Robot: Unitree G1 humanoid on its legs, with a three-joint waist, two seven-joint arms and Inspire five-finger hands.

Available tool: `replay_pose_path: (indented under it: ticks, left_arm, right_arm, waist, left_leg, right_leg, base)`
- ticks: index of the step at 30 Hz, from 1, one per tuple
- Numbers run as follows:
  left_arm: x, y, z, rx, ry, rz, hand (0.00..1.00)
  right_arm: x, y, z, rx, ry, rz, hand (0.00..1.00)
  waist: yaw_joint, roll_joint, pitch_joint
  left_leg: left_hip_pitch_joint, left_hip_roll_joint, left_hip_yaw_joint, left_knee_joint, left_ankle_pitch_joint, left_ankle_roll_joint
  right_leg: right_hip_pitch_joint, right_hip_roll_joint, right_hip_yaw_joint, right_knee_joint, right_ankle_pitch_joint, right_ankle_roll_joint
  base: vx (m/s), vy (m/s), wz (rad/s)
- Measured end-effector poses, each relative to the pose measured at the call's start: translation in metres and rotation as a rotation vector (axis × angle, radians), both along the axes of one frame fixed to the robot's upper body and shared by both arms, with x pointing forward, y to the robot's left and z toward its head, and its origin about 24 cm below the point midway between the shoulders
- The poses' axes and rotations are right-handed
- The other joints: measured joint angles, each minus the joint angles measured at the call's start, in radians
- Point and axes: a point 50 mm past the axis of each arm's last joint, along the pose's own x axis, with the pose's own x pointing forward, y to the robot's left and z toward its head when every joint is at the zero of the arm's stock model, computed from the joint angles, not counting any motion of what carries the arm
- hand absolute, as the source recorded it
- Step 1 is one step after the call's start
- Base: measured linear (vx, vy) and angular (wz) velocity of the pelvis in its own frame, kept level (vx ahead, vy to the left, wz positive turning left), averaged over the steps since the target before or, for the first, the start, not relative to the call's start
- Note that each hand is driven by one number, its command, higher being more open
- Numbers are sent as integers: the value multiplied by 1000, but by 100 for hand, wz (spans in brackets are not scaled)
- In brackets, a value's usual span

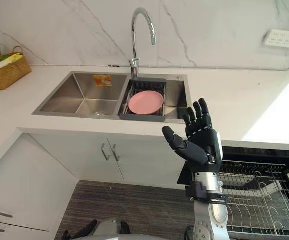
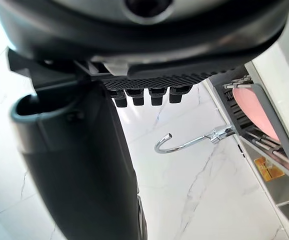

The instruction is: Walk over to the sink, pick up the cup, carry it to the dishwasher, place the cup inside the dishwasher, then close the dishwasher door

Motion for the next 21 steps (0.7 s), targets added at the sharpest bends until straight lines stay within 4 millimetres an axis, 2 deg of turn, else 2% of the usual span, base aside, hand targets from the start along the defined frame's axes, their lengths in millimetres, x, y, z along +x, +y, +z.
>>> replay_pose_path:
  ticks: [1, 2, 3, 4, 5, 6, 8, 10, 11, 13, 14, 15, 16, 17, 18, 19, 20, 21]
  left_arm:
    - [-3, 0, 0, -5, 7, 9, 100]
    - [-9, 0, -1, -6, 19, 14, 100]
    - [-17, 0, -1, -7, 38, 16, 100]
    - [-21, -1, -1, -7, 47, 20, 100]
    - [-29, 2, 0, 0, 59, 31, 100]
    - [-28, 4, 1, 12, 50, 31, 100]
    - [-25, 6, 1, 19, 40, 42, 100]
    - [-22, 7, 1, 19, 28, 41, 100]
    - [-19, 8, 2, 18, 15, 45, 100]
    - [-16, 10, 2, 20, 2, 41, 100]
    - [-14, 10, 2, 21, -2, 38, 100]
    - [-11, 11, 2, 24, -11, 31, 100]
    - [-9, 11, 3, 28, -16, 25, 100]
    - [-8, 12, 3, 32, -15, 14, 100]
    - [-7, 12, 3, 34, -14, 7, 100]
    - [-5, 12, 4, 39, -18, -6, 100]
    - [-2, 13, 4, 47, -20, -6, 100]
    - [0, 13, 4, 52, -20, -6, 100]
  right_arm:
    - [1, 0, 2, -1, -9, 2, 100]
    - [3, 1, 4, -1, -23, 7, 100]
    - [5, 3, 7, -4, -38, 17, 100]
    - [5, 4, 7, -10, -39, 20, 100]
    - [5, 6, 7, -13, -33, 33, 100]
    - [5, 7, 10, -25, -49, 41, 100]
    - [7, 8, 12, -46, -53, 67, 100]
    - [7, 9, 12, -50, -56, 84, 100]
    - [7, 9, 12, -51, -62, 94, 100]
    - [6, 8, 13, -56, -69, 99, 100]
    - [5, 8, 13, -56, -73, 96, 100]
    - [5, 8, 14, -56, -78, 97, 100]
    - [5, 9, 14, -54, -78, 102, 100]
    - [5, 11, 14, -52, -76, 112, 100]
    - [5, 11, 14, -51, -75, 114, 100]
    - [5, 13, 14, -41, -76, 115, 100]
    - [5, 15, 13, -30, -77, 117, 100]
    - [5, 15, 13, -29, -75, 119, 100]
  waist:
    - [10, -6, 4]
    - [22, -9, 5]
    - [33, -8, 5]
    - [35, -10, 4]
    - [31, -39, -15]
    - [24, -49, -18]
    - [28, -51, -17]
    - [34, -51, -18]
    - [37, -57, -22]
    - [40, -66, -42]
    - [39, -67, -58]
    - [37, -67, -59]
    - [36, -68, -58]
    - [29, -68, -58]
    - [22, -67, -59]
    - [12, -65, -59]
    - [2, -62, -56]
    - [-4, -62, -56]
  left_leg:
    - [-2, 3, 4, -24, -2, 2]
    - [-10, 5, -16, -66, 5, -8]
    - [-14, 8, -58, -119, 23, -23]
    - [-11, 7, -56, -122, 66, -24]
    - [3, -43, -35, -117, 41, 8]
    - [-13, -56, -27, -88, 14, 23]
    - [-14, -71, -12, -46, -18, 49]
    - [26, -88, -4, -65, -53, 55]
    - [56, -102, 2, -97, -66, 58]
    - [96, -129, 14, -158, -76, 62]
    - [124, -148, 21, -201, -75, 69]
    - [166, -166, 31, -241, -69, 71]
    - [187, -173, 36, -258, -69, 71]
    - [229, -184, 44, -291, -68, 72]
    - [247, -185, 47, -304, -65, 78]
    - [279, -184, 51, -327, -62, 79]
    - [308, -176, 54, -345, -59, 76]
    - [320, -169, 54, -349, -58, 74]
  right_leg:
    - [4, -10, 9, -2, -4, 5]
    - [11, -24, 28, -7, -10, 16]
    - [22, -35, 56, -10, -20, 32]
    - [30, -42, 70, -13, -27, 43]
    - [43, -83, 115, -31, -37, 49]
    - [43, -92, 151, -36, -25, 55]
    - [55, -114, 196, -32, 8, 71]
    - [68, -127, 209, -22, 49, 80]
    - [68, -138, 217, 1, 73, 99]
    - [32, -158, 244, 81, 95, 116]
    - [-19, -175, 269, 184, 100, 127]
    - [-97, -190, 303, 350, 115, 153]
    - [-148, -198, 324, 450, 132, 177]
    - [-244, -205, 351, 632, 136, 183]
    - [-282, -203, 349, 693, 133, 178]
    - [-338, -199, 325, 743, 117, 160]
    - [-370, -195, 282, 716, 86, 134]
    - [-375, -190, 258, 687, 71, 126]
  base:
    - [116, 119, -24]
    - [190, 182, -44]
    - [211, 195, -45]
    - [378, 291, -28]
    - [363, 248, -2]
    - [381, 235, 8]
    - [333, 207, 3]
    - [301, 206, -5]
    - [270, 182, -10]
    - [248, 153, -11]
    - [203, 100, -12]
    - [204, 98, -16]
    - [194, 86, -21]
    - [146, 56, -16]
    - [189, 49, -13]
    - [202, 18, -3]
    - [255, -31, 0]
    - [263, -97, 6]
